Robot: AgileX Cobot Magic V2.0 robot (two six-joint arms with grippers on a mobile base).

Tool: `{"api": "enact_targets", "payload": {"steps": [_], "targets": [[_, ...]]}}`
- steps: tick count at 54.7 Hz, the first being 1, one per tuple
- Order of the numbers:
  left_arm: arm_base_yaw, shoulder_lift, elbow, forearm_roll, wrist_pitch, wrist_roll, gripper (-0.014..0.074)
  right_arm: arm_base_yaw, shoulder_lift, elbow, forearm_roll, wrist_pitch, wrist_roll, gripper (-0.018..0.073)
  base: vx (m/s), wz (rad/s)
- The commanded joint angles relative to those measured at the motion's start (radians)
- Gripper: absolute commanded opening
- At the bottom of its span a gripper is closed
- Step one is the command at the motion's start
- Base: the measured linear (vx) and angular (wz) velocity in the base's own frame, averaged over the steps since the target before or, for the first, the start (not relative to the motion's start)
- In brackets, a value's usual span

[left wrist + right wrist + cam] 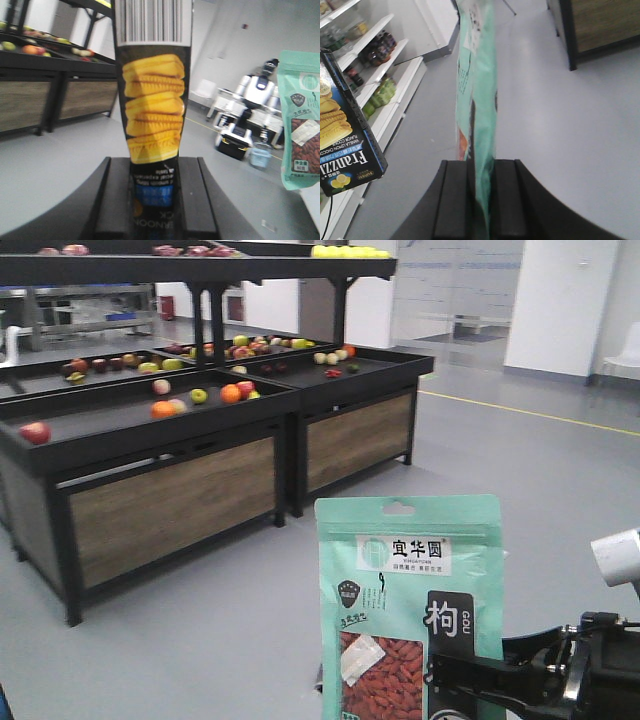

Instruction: Pick snacks and fruit into basket

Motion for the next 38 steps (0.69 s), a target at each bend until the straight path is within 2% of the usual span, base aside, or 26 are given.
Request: {"api": "enact_targets", "payload": {"steps": [1,38], "targets": [[-0.004,0.011,-0.032,-0.003,-0.097,0.001,0.0003,-0.003,-0.020,-0.031,0.040,0.008,-0.005,-0.0011,0.48,-0.73],[-0.004,0.011,-0.032,-0.003,-0.097,0.001,0.0003,-0.003,-0.020,-0.031,0.039,0.001,-0.006,-0.0011,0.50,-0.71]]}}
